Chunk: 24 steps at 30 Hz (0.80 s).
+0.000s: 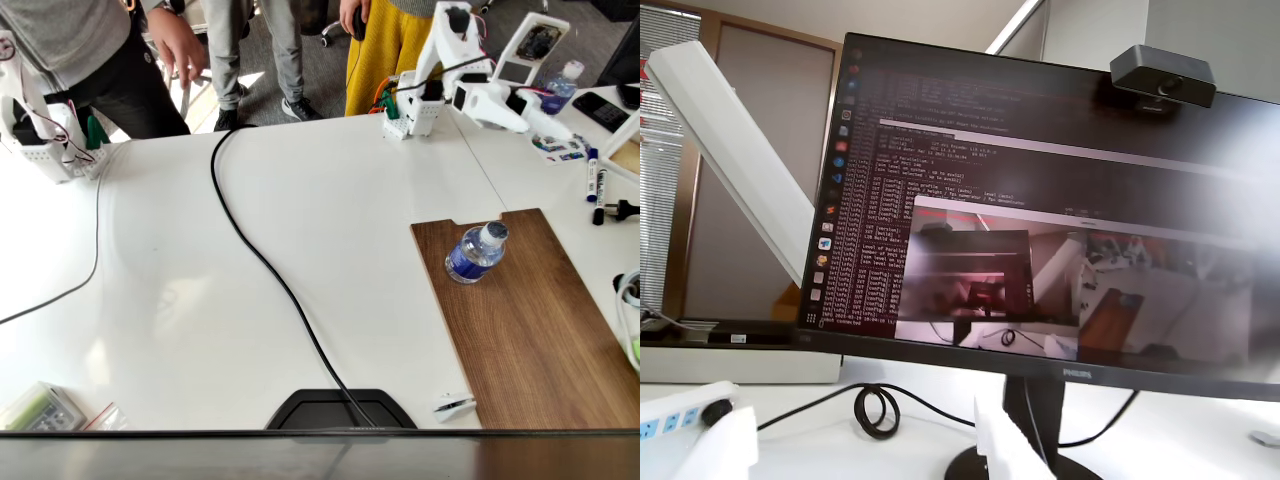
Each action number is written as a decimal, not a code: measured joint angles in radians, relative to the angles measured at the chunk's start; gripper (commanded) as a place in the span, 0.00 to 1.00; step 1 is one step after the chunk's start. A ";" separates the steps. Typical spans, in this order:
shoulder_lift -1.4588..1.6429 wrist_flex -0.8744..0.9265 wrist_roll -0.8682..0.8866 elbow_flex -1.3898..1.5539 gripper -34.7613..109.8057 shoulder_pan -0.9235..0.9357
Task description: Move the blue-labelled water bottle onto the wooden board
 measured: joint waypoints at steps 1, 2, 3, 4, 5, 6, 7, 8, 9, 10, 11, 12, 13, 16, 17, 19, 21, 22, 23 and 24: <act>0.043 0.000 0.000 0.051 0.44 0.015; 0.091 0.012 0.002 0.103 0.44 0.031; 0.141 0.026 0.002 0.153 0.44 0.040; 0.184 0.029 0.002 0.195 0.44 0.044; 0.227 0.032 0.002 0.232 0.44 0.048; 0.272 0.034 0.000 0.275 0.44 0.055; 0.308 0.034 0.002 0.316 0.44 0.071; 0.348 0.046 0.002 0.356 0.44 0.084; 0.394 0.061 0.002 0.394 0.44 0.092; 0.443 0.077 0.002 0.434 0.44 0.095; 0.497 0.091 0.009 0.469 0.44 0.094; 0.549 0.097 0.014 0.500 0.44 0.094; 0.604 0.101 0.014 0.541 0.44 0.098; 0.775 0.186 0.021 0.604 0.44 0.109; 0.834 0.212 0.021 0.612 0.44 0.110; 0.942 0.233 0.017 0.644 0.44 0.124; 1.052 0.264 0.014 0.680 0.44 0.124; 1.109 0.273 0.012 0.699 0.44 0.118; 1.161 0.285 0.012 0.713 0.44 0.114; 1.223 0.307 0.011 0.730 0.44 0.109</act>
